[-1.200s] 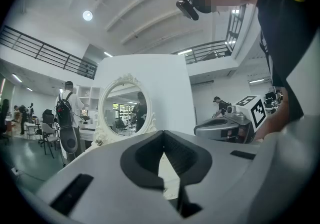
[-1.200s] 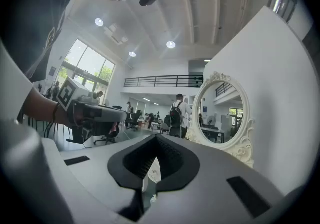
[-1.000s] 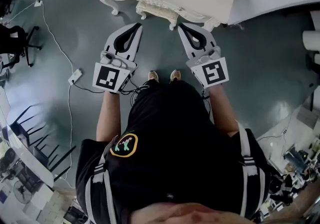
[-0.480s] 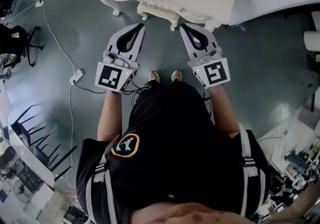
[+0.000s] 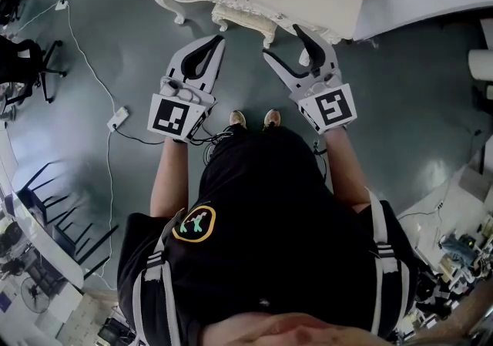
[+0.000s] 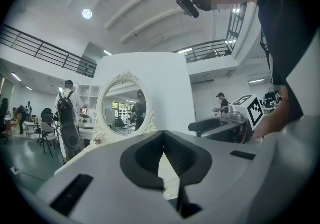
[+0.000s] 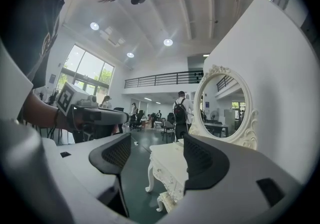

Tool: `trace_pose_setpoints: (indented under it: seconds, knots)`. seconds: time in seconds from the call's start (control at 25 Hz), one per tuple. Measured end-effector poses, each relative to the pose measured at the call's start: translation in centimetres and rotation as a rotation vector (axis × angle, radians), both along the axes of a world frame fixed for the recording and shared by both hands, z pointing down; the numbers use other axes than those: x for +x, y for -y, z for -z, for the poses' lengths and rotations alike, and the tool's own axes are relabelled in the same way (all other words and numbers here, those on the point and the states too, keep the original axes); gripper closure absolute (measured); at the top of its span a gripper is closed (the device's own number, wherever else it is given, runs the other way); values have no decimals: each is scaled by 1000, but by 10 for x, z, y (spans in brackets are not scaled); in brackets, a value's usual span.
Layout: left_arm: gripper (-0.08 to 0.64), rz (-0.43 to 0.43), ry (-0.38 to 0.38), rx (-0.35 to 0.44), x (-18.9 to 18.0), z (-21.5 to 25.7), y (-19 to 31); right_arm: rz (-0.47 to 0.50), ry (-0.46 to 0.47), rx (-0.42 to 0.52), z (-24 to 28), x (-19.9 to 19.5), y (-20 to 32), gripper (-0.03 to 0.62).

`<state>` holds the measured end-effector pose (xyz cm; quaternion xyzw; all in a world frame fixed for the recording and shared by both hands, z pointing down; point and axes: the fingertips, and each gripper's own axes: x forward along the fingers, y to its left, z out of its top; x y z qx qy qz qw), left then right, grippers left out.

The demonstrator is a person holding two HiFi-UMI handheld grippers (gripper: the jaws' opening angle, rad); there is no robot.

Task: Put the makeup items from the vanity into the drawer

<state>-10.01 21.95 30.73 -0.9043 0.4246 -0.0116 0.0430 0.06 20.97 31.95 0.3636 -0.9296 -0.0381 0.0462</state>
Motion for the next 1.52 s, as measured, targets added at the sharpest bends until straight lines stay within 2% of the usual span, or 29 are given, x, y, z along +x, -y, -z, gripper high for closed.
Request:
trace_pose_setpoints:
  seconds: [0.2,0.28,0.64,1.16,1.32,1.52]
  knots:
    - [541,1,2,-4,1,-1,0,-16,-20,-1,-5,4,5,44]
    - [541,2,1,-3,1,0,1,-27,-20,6,-4,6,7,-6]
    - [541,14,7,-3,7,-1,7,-20,-19,5,-10,12,12,-6]
    - [541,72,26,-2,39,-5,11,37,12,14,-11,38,19,-6]
    - [541,59,28,-2,41,-7,27,35,14,14,-11,34,33,-6]
    - [541,33,17,0,28,-13,70,15,0,15,-20,19,71,-6]
